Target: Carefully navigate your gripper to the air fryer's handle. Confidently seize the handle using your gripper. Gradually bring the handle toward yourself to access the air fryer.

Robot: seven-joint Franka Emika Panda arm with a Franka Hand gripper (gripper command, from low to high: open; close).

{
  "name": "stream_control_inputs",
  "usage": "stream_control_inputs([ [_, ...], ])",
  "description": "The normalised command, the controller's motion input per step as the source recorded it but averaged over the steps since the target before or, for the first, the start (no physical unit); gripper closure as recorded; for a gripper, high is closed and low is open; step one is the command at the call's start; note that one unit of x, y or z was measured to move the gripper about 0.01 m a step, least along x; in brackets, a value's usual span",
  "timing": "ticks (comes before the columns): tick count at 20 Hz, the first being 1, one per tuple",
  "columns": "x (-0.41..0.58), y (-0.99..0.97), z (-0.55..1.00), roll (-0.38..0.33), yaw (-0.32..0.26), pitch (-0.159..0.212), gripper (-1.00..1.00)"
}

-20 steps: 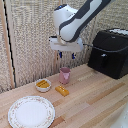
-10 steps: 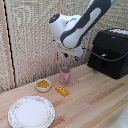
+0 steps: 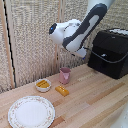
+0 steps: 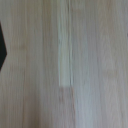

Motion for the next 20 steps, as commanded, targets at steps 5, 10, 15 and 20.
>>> stream_control_inputs([
  [5, -0.045, -0.67, 0.0, -0.234, 0.058, -0.089, -1.0],
  [10, -0.317, -0.62, -0.02, -0.115, 0.142, -0.104, -1.0],
  [15, -0.328, -0.59, -0.04, -0.048, 0.166, -0.065, -1.0],
  [20, -0.343, -0.58, -0.17, -0.005, 0.156, -0.007, -1.0],
])
